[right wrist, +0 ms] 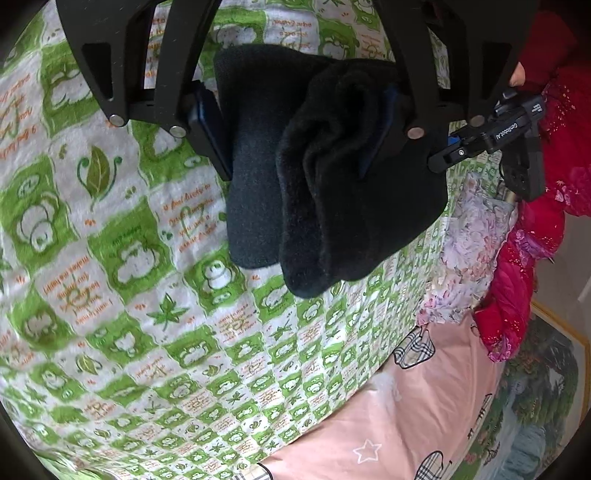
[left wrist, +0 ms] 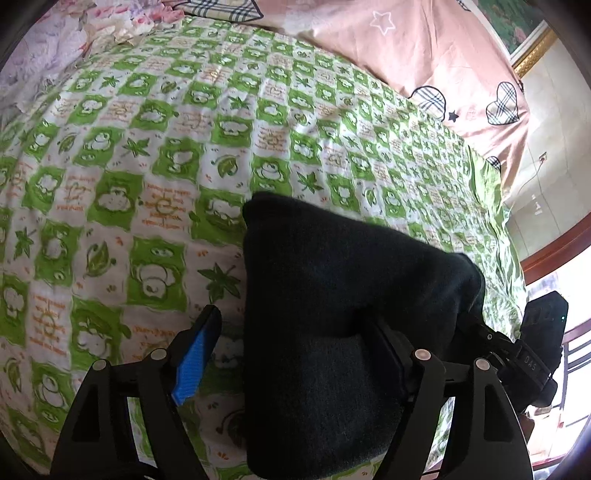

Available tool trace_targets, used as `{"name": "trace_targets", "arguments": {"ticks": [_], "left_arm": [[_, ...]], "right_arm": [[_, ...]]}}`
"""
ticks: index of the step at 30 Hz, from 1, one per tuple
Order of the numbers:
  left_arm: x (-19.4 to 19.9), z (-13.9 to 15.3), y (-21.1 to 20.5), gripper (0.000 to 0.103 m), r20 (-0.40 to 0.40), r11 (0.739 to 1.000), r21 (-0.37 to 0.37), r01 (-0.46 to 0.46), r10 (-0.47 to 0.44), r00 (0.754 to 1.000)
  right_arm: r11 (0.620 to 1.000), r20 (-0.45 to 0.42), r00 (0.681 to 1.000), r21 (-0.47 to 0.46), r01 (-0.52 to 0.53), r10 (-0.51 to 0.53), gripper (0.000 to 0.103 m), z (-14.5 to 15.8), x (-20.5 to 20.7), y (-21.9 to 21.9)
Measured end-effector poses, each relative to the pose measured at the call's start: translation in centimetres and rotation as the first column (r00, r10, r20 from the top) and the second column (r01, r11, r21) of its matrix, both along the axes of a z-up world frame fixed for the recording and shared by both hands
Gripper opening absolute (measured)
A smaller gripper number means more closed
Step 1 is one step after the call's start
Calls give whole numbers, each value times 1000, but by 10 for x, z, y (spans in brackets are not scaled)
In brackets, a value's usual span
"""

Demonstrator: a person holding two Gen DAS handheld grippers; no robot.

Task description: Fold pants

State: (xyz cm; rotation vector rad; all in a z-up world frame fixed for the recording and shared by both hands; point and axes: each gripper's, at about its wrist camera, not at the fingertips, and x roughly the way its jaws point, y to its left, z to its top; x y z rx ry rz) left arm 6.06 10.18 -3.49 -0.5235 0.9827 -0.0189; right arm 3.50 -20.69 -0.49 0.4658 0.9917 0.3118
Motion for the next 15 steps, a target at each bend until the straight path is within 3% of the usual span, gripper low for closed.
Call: {"name": "trace_targets", "arguments": {"ticks": [7, 12, 15], "left_arm": [[14, 1, 19, 79, -6, 998, -51, -39, 39, 999], [20, -5, 15, 83, -19, 998, -56, -39, 38, 999], [24, -9, 13, 86, -23, 997, -59, -41, 39, 999]], "right_arm": [[999, -15, 1000, 38, 8, -8, 75, -5, 6, -3], [1000, -4, 1000, 9, -12, 13, 51, -6, 5, -6], [999, -2, 1000, 30, -23, 23, 48, -9, 3, -11]]}}
